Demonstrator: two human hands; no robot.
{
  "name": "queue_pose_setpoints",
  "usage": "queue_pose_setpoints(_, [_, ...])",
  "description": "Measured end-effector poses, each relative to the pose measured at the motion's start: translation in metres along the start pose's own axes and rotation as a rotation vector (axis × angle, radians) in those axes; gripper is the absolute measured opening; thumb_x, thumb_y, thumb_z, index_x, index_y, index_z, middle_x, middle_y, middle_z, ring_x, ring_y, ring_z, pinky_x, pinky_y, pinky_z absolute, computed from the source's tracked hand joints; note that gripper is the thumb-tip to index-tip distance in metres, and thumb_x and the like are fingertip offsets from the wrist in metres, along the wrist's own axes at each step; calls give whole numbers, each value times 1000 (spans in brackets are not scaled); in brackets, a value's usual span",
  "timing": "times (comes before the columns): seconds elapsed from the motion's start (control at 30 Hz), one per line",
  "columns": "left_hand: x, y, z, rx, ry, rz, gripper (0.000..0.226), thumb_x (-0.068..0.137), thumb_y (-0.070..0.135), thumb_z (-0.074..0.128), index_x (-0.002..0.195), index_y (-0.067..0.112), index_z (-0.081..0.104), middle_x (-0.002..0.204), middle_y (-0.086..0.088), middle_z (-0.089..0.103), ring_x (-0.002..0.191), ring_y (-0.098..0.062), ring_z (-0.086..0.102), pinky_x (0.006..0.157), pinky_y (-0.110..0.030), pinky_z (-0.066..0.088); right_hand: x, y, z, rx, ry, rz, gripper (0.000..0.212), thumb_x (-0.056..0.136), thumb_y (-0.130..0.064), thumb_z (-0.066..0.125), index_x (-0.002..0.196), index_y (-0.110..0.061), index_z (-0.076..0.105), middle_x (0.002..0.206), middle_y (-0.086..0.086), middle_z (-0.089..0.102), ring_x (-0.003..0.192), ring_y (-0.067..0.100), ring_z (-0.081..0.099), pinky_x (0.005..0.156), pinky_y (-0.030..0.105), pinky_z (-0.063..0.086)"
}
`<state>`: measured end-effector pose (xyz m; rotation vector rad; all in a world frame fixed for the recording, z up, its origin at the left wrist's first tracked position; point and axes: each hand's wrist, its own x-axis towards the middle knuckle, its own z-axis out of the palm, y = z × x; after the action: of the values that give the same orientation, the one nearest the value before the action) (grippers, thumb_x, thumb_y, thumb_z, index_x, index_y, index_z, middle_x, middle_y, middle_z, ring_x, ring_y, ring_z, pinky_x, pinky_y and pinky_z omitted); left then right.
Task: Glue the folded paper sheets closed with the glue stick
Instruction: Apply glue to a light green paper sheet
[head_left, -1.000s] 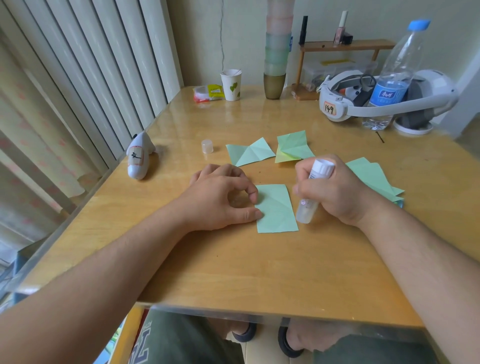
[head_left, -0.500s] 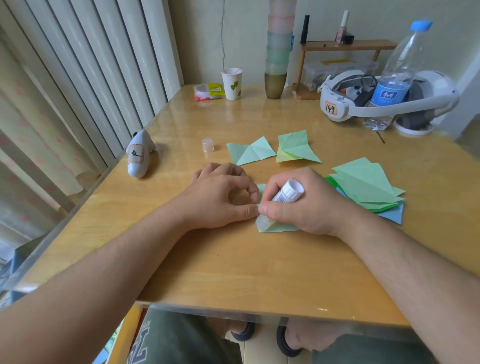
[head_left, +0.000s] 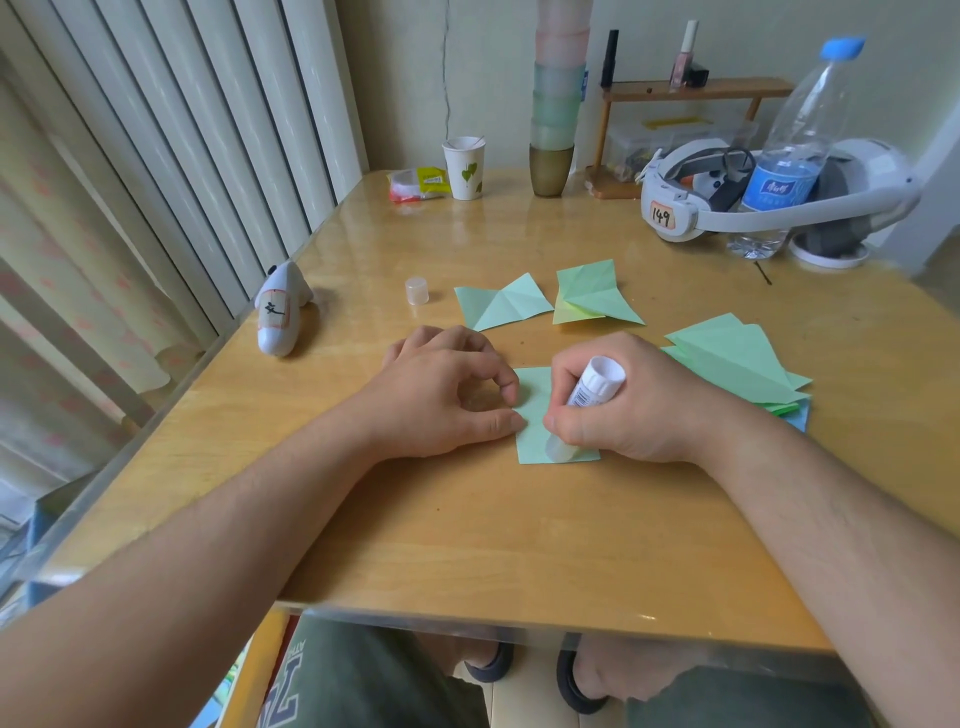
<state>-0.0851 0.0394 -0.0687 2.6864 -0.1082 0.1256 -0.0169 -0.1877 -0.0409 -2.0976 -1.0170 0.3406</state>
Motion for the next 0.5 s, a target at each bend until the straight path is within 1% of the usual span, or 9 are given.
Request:
queue_pose_setpoints(0.07, [0,0,0,-4,-7,-5,26,75,76,63,96,62,60,119,31,45,126,-13,33,115,-44,24,-1,2,-5,-19,-1,11,17,73,-27,74,65,-18,62,59,-6,55,57,6,46,54,28,37])
queue_pose_setpoints(0.1, [0,0,0,-4,-8,-9,26,76,76,65,97,61,60,119,31,45,126,-13,33,115,-44,24,-2,2,-7,-19,-1,14,17,73,-25,74,64,-18,61,58,-7,53,57,6,45,54,27,37])
queue_pose_setpoints(0.2, [1,1,0,2,1,-11,23,82,68,72,100,57,63,121,30,45,127,-14,32,116,-44,23,-3,6,-12,-23,-1,35,21,77,-19,76,64,-17,60,60,0,52,58,9,44,56,31,37])
queue_pose_setpoints(0.23, [1,0,0,4,4,-10,22,82,67,72,100,56,63,121,30,45,128,-14,32,116,-44,23,-3,7,-12,-24,1,42,21,77,-18,76,64,-16,59,59,-1,51,58,10,44,57,32,37])
queue_pose_setpoints(0.3, [1,0,0,2,7,-8,22,82,67,73,99,56,63,121,30,45,128,-13,32,116,-43,23,-3,8,-13,-29,-3,48,19,74,-22,73,64,-16,58,58,-4,49,57,10,43,56,34,36])
queue_pose_setpoints(0.43, [1,0,0,7,11,-10,24,81,67,72,100,55,64,122,31,45,128,-12,32,115,-43,23,-1,10,-12,-39,-2,51,18,68,-26,67,62,-15,55,58,-4,46,58,10,41,57,34,34])
queue_pose_setpoints(0.5, [1,1,0,8,10,-8,24,81,68,72,99,56,64,122,31,44,128,-12,32,115,-43,24,0,11,-12,15,24,29,18,67,-23,65,59,-12,52,57,3,43,58,12,39,58,34,31])
